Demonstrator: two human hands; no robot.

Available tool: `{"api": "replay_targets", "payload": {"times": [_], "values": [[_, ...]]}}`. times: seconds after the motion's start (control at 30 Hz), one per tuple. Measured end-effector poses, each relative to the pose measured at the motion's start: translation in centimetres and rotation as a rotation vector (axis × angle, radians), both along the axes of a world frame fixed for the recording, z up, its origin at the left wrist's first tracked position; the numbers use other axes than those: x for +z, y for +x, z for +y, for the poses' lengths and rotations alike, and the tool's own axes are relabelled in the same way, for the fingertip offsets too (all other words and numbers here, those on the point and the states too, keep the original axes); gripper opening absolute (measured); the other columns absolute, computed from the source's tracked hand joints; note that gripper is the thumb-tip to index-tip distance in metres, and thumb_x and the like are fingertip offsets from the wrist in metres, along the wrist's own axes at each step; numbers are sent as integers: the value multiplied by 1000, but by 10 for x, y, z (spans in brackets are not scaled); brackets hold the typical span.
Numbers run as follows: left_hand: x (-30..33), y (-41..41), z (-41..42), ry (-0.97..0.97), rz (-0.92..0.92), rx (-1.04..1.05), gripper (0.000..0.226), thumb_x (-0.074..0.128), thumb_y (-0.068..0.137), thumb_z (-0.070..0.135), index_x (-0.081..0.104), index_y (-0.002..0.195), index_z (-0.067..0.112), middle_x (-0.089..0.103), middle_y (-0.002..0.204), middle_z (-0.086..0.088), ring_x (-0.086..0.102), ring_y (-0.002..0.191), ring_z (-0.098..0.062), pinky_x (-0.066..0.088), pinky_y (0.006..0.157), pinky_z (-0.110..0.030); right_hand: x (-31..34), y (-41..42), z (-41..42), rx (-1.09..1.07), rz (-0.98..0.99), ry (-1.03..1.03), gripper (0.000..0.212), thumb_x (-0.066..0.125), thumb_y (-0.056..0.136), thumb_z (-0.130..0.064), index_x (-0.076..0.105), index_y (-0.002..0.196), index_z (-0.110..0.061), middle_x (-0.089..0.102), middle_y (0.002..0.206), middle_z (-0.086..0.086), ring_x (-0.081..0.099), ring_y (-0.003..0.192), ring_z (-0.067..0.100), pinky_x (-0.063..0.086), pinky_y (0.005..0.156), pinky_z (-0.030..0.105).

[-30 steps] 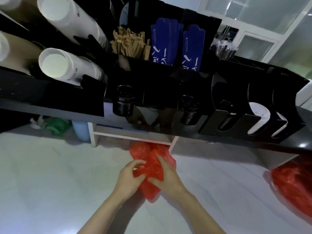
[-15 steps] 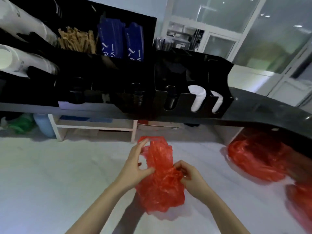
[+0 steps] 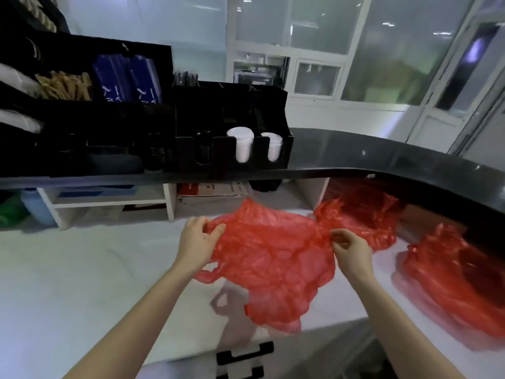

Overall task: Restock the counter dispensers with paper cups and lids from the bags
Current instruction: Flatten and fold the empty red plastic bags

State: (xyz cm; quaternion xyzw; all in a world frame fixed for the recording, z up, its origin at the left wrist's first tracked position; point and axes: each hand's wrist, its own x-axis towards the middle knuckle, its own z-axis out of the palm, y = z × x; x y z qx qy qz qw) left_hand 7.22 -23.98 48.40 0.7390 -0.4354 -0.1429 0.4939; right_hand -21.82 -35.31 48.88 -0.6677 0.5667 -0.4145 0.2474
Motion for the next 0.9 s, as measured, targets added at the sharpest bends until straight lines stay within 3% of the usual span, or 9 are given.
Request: {"api": "replay_targets", "payload": {"times": [0.1, 0.2, 0.33, 0.43, 0.53, 0.6, 0.7, 0.8, 0.9], "values": [[3, -10, 9, -24, 84, 15, 17, 57, 96, 28, 51, 89, 14, 60, 85, -1, 57, 75, -15, 40, 61, -26, 2, -20, -3, -6, -21, 2, 30, 61, 83, 3, 68, 79, -26, 66, 69, -12, 63, 63, 10, 50, 63, 30], [7, -20, 14, -44, 123, 22, 14, 54, 99, 26, 48, 99, 13, 61, 91, 0, 58, 81, -14, 44, 65, -27, 0, -25, -5, -19, -154, 81, 22, 54, 89, 1, 69, 98, -12, 68, 80, 4, 66, 62, 19, 58, 57, 36], [8, -32, 15, -94, 179, 89, 14, 51, 100, 27, 46, 107, 16, 60, 101, -1, 59, 90, -19, 47, 75, -32, 2, -17, 6, 44, -263, 23, 22, 54, 96, -18, 59, 117, -18, 63, 109, 4, 64, 96, 20, 54, 89, 41], [4, -30, 14, -102, 241, 149, 15, 50, 100, 31, 46, 108, 19, 61, 106, -4, 61, 94, -23, 52, 83, -40, -4, -10, 38, 113, -82, -74, 47, 63, 89, -40, 50, 131, -22, 49, 127, -3, 50, 111, 10, 43, 97, 33], [-1, -30, 14, -101, 275, 200, 15, 46, 101, 33, 45, 108, 20, 61, 105, -4, 60, 93, -24, 51, 86, -43, -25, 4, 66, 231, -103, 187, 89, 70, 72, -64, 30, 144, -31, 43, 132, -8, 47, 116, 11, 44, 99, 38], [-4, -34, 14, -110, 289, 201, 13, 45, 102, 30, 44, 109, 20, 59, 104, -2, 59, 91, -21, 49, 81, -37, -40, 17, 70, 315, -226, 417, 87, 71, 74, -58, 29, 145, -30, 56, 125, -4, 58, 110, 15, 49, 95, 39], [-8, -33, 15, -105, 241, 192, 7, 48, 101, 22, 45, 107, 20, 59, 97, 3, 60, 84, -13, 53, 75, -36, -50, 29, 50, 205, -429, 484, 45, 65, 89, -18, 50, 131, -18, 69, 102, 9, 69, 88, 23, 56, 83, 43], [-11, -14, 19, -130, 185, 257, 5, 50, 99, 12, 47, 102, 15, 60, 91, 2, 58, 78, -9, 46, 66, -25, -41, 16, 25, 83, -349, 399, 34, 48, 86, 1, 60, 109, -22, 69, 100, 12, 64, 73, 24, 56, 65, 38], [-18, 5, 22, -131, 200, 295, 7, 51, 97, 6, 48, 97, 13, 60, 88, -2, 59, 79, -20, 44, 65, -27, -34, -11, 6, 33, -227, 316, 33, 49, 86, 2, 61, 96, -27, 69, 101, 7, 62, 78, 24, 50, 59, 31]]}}
